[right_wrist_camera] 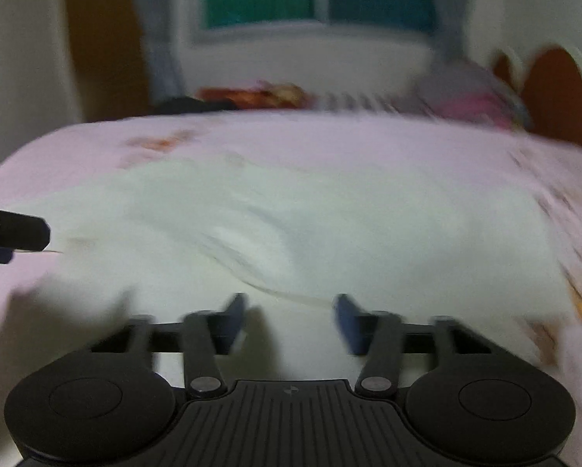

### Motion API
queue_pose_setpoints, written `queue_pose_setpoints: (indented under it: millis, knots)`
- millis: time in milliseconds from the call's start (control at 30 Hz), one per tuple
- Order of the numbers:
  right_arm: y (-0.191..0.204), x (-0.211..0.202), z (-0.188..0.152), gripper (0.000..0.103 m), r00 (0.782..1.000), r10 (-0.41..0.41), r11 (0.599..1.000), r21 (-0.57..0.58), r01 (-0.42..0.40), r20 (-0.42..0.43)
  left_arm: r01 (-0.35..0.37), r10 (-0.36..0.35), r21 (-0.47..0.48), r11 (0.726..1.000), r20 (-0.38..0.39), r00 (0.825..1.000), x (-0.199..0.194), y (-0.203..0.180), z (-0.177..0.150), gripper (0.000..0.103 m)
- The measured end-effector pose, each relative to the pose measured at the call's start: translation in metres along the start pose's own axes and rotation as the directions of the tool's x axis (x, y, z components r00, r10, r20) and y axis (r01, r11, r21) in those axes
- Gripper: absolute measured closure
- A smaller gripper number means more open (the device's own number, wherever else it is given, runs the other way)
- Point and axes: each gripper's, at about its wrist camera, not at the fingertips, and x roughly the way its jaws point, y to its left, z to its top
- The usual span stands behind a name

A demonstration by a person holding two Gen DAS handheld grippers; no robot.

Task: Fold small clothes
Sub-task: 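Grasp the other sleeve cuff with the left tool, then fold the held sleeve over the sweater body and open the left tool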

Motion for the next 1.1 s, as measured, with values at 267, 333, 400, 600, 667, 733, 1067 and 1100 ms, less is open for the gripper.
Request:
queue_pose_setpoints:
  millis: [267, 333, 400, 600, 667, 733, 1067, 1100]
  knots:
    - [-0.089, -0.024, -0.009, 0.065, 0.996, -0.083, 0.972, 0.218, 0.086, -0.025, 0.089, -0.09, -0.025, 0.996, -0.087, 0.992, 0.076, -0.035, 0.011, 0.046]
    - [-0.098, -0.027, -0.011, 0.065, 0.996, -0.086, 0.966, 0.242, 0.089, -0.025, 0.096, -0.1, -0.051, 0.994, -0.084, 0.991, 0.084, -0.036, 0.016, 0.047]
    - [-0.104, -0.028, -0.008, 0.065, 0.996, -0.091, 0.961, 0.26, 0.094, -0.026, 0.105, -0.109, -0.055, 0.993, -0.088, 0.99, 0.09, -0.034, 0.022, 0.067]
    - [-0.115, -0.022, -0.001, 0.065, 0.995, -0.092, 0.95, 0.298, 0.096, -0.028, 0.128, -0.128, -0.02, 0.992, 0.004, 0.992, 0.066, -0.02, 0.041, 0.099]
    - [-0.117, -0.021, 0.001, 0.065, 0.995, -0.093, 0.952, 0.29, 0.097, -0.027, 0.11, -0.109, -0.022, 0.994, 0.04, 0.993, 0.05, -0.007, 0.049, 0.099]
    - [-0.118, -0.019, 0.001, 0.065, 0.995, -0.099, 0.952, 0.287, 0.103, -0.028, 0.092, -0.091, -0.021, 0.996, 0.048, 0.995, 0.04, 0.007, 0.053, 0.099]
    - [-0.123, -0.007, 0.008, 0.065, 0.989, -0.138, 0.949, 0.279, 0.145, -0.045, 0.024, -0.021, -0.062, 0.998, 0.054, 0.998, 0.02, 0.052, 0.05, 0.099]
    - [-0.123, -0.006, 0.008, 0.065, 0.989, -0.141, 0.95, 0.276, 0.148, -0.045, 0.022, -0.018, -0.064, 0.998, 0.054, 0.998, 0.02, 0.054, 0.05, 0.099]
